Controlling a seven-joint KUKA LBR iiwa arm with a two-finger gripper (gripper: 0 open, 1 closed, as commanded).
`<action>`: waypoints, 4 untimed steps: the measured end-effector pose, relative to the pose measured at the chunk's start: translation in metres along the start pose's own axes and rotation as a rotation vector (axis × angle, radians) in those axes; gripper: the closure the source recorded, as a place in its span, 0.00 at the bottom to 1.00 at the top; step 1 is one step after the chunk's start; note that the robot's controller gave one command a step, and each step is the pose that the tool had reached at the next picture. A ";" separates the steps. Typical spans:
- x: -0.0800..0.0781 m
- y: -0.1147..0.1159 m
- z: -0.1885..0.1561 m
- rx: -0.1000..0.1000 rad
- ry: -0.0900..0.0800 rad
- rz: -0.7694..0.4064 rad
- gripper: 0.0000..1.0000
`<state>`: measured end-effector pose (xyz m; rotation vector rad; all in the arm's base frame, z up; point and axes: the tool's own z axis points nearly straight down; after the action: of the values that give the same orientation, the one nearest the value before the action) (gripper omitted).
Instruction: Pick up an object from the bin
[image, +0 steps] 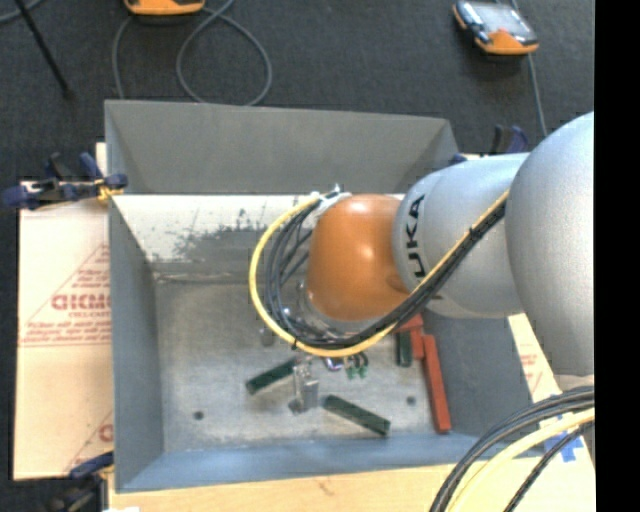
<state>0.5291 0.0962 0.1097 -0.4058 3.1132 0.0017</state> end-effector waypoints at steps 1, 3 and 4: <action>0.001 0.003 0.041 -0.001 0.003 0.041 0.00; -0.001 0.003 0.040 -0.001 -0.001 0.043 1.00; -0.003 0.002 -0.013 0.001 -0.006 0.044 1.00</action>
Offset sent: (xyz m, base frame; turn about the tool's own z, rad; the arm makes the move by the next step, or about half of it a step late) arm -0.0014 0.0034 -0.0397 0.0431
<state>0.5316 0.0993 0.1227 -0.3365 3.1152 0.0007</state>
